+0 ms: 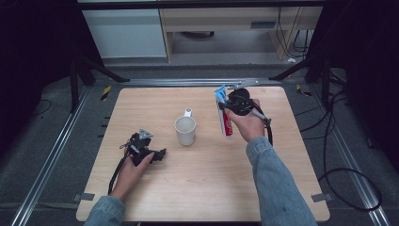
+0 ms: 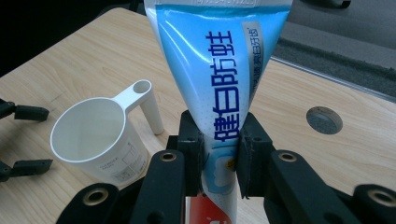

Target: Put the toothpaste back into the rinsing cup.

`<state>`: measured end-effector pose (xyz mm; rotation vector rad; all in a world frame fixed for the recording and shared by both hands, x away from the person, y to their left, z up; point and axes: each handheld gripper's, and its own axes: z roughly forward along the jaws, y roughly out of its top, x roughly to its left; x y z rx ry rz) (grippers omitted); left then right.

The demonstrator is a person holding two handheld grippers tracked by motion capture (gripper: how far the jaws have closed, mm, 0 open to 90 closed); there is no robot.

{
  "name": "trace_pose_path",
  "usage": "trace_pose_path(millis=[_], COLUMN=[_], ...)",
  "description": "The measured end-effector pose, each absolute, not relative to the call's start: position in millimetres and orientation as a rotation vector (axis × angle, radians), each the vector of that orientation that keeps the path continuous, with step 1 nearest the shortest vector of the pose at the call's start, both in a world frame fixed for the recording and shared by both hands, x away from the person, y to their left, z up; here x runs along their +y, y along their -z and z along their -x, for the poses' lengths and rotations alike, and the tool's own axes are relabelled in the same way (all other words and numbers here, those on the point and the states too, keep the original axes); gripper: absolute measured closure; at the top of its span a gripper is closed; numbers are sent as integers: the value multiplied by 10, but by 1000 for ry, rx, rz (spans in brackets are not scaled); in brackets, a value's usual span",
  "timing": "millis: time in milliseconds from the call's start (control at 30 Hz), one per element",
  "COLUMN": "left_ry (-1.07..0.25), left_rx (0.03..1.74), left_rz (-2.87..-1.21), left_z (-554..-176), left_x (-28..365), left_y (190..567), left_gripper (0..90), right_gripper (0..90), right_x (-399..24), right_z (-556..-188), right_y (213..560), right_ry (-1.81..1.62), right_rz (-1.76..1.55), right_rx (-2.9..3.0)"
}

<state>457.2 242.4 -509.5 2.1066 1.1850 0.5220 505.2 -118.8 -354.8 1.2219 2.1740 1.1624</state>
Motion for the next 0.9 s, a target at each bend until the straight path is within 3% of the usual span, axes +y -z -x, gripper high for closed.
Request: trace_pose_path(millis=[900], left_ry=[-521], left_rx=[1185], left_rz=[-2104], left_z=[-4575], left_x=[2421], left_y=[5096], left_gripper=[0], right_gripper=[743], right_x=[-894], right_z=[-4922], right_y=[3538], right_ry=[-1296], right_rz=[-1143], right_rx=[2053])
